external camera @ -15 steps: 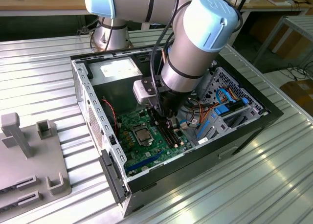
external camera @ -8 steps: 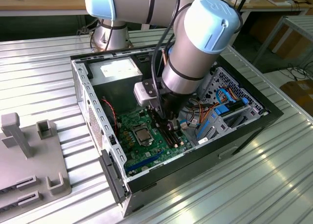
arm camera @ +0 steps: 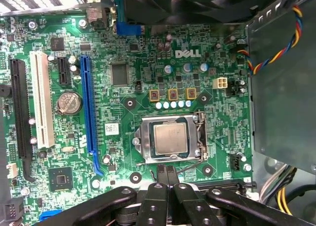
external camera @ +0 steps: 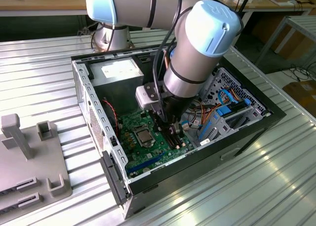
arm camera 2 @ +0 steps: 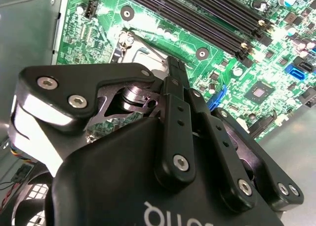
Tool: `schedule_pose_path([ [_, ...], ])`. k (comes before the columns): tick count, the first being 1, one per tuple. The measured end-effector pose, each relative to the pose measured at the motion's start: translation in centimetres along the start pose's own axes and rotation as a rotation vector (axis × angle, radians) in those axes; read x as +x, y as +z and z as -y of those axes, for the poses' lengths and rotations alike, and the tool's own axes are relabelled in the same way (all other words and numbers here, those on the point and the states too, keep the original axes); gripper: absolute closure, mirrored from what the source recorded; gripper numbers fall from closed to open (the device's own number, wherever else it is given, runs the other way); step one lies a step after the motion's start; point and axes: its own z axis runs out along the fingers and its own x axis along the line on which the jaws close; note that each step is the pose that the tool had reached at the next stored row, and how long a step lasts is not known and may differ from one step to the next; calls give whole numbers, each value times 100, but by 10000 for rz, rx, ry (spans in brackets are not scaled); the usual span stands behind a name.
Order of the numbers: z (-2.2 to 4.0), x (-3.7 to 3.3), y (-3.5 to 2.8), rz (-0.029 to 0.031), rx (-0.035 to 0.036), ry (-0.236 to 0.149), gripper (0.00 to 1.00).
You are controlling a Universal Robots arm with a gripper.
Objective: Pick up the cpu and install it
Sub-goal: 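Install the first cpu locking lever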
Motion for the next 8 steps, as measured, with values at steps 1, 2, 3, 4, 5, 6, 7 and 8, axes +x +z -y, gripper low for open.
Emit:
schedule_pose_path([
  [1,0,3,6,-11,1,0,89],
  [2,1,5,13,-24,1,1,89],
  [3,1,9,22,-39,2,1,89],
  [4,2,12,29,-50,2,2,89],
  [5,2,14,37,-61,3,2,89],
  [6,2,17,46,-72,3,2,89],
  [7,3,19,54,-82,4,3,89],
  [8,3,20,63,-94,5,3,89],
])
